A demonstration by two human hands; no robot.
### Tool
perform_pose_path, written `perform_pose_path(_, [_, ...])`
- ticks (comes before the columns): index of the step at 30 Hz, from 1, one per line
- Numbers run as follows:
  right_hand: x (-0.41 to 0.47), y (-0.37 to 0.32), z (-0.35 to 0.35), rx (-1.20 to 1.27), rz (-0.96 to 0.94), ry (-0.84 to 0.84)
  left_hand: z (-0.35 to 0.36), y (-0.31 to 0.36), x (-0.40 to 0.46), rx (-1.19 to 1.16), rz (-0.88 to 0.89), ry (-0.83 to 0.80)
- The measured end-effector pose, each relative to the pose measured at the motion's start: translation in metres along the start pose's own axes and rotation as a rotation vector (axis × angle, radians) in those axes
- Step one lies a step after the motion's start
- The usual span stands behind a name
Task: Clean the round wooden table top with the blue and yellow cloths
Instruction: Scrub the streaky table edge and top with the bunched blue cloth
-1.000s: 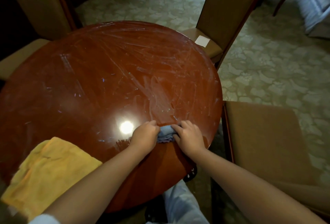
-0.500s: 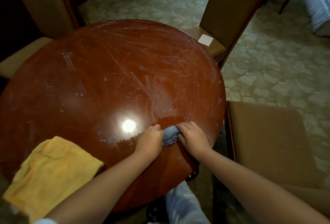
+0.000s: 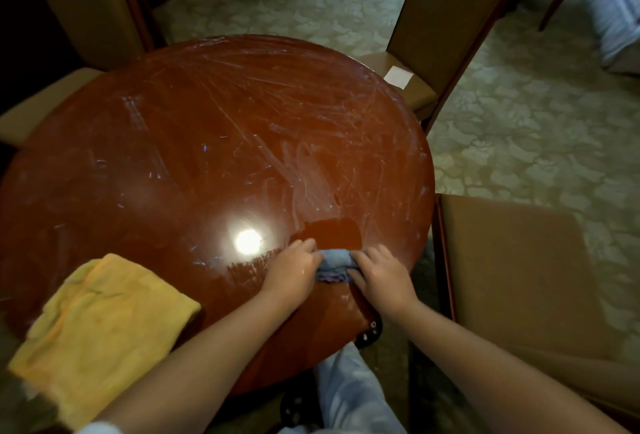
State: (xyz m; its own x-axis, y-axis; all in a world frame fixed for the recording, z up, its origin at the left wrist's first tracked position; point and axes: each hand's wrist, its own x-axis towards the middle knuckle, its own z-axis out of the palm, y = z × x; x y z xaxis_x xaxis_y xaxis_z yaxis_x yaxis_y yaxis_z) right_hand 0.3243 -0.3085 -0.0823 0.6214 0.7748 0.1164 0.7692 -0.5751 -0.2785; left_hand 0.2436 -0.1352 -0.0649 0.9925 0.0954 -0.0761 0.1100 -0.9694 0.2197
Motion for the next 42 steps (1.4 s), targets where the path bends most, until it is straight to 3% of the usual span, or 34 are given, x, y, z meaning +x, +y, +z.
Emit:
perform_pose_path(5, [0.039,0.006,-0.012,-0.108,0.104,-0.044,-0.015,0.003,0.037,0.04,-0.095,-0.039])
perform_pose_path(8, [0.007,-0.005,-0.012,-0.072,0.134,-0.006,-0.003,0.008,0.017,0.036,-0.016,-0.002])
perform_pose_path(11, [-0.034,-0.007,-0.006,-0.076,0.03,0.03,0.008,0.013,-0.011,0.045,0.118,-0.036])
perform_pose_path(14, [-0.025,0.006,-0.01,-0.145,0.007,0.004,0.007,0.016,-0.006,0.06,0.139,-0.006])
perform_pose_path(17, [0.006,0.008,-0.022,-0.232,0.097,-0.024,-0.001,0.017,0.022,0.014,0.021,0.006])
perform_pose_path(21, [0.013,0.003,-0.019,-0.082,0.271,-0.07,-0.005,0.024,0.033,0.002,-0.03,-0.089])
perform_pose_path(26, [-0.045,-0.003,-0.011,-0.062,0.168,-0.013,0.01,0.028,-0.007,0.017,0.13,-0.111])
perform_pose_path(29, [-0.032,0.005,-0.017,-0.112,0.145,-0.009,0.008,0.026,0.008,-0.007,0.122,-0.09])
perform_pose_path(35, [0.001,0.002,-0.023,-0.016,0.398,-0.029,0.0,0.025,0.042,-0.062,0.02,-0.126])
perform_pose_path(42, [-0.057,-0.002,-0.011,-0.023,0.229,0.025,0.009,0.032,-0.008,-0.007,0.186,-0.101])
